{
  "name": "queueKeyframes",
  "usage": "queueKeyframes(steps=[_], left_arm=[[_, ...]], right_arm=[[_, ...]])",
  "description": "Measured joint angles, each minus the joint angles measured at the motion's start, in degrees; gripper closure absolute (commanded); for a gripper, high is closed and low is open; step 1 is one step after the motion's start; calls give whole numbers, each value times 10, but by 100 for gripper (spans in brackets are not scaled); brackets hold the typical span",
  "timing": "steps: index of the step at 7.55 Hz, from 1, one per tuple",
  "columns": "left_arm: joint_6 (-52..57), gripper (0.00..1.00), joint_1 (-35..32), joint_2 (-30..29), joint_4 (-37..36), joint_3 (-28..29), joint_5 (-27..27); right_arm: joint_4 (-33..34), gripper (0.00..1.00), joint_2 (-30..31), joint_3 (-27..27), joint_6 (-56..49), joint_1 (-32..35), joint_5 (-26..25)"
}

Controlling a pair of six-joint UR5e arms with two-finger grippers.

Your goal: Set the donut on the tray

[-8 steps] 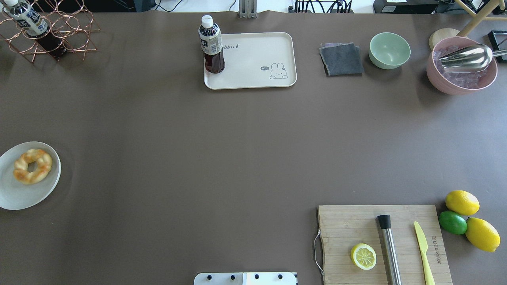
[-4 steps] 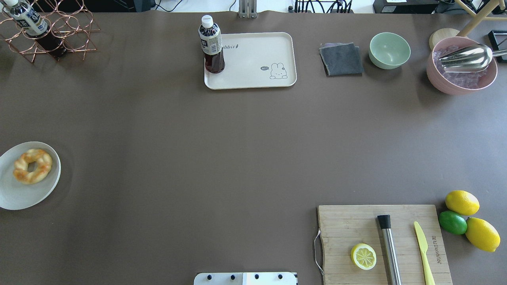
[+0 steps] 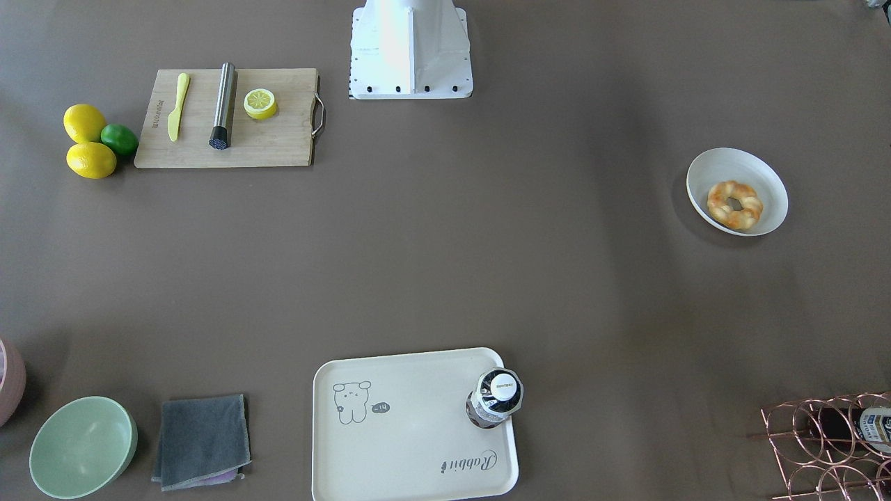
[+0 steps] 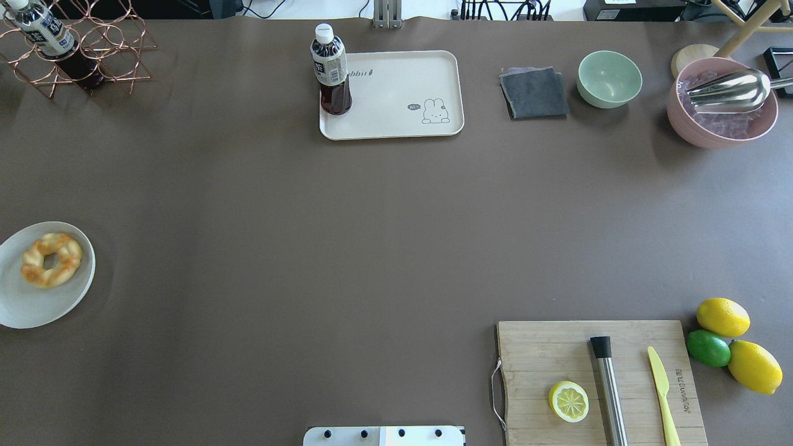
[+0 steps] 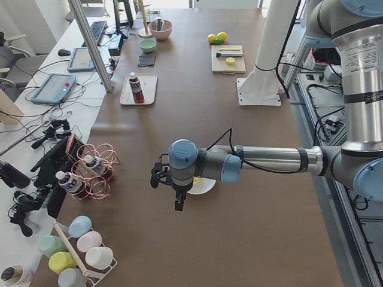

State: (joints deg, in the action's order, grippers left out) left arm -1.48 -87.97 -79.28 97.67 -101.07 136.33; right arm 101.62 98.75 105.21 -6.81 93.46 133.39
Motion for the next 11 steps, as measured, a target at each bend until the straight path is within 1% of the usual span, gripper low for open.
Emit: queueKeyframes(steps=[5,8,9,10,11], left_arm=[[2,2,6,0,1,0,-3],[-4,2,34,-3,12,13,-3],[-22,2,50,-3,26,17,-3],[-54,2,71,-2,56,23,-3],[-87,2,92,-1,102,42,-3]], right_arm=[[-15,0,3,0,0,-3,1],[-17,0,-3,-6,3,-14,0],[-18,0,-6,-11,3,-17,1],[-18,0,-7,-13,4,-18,2],[-18,0,-8,-13,4,-18,2]])
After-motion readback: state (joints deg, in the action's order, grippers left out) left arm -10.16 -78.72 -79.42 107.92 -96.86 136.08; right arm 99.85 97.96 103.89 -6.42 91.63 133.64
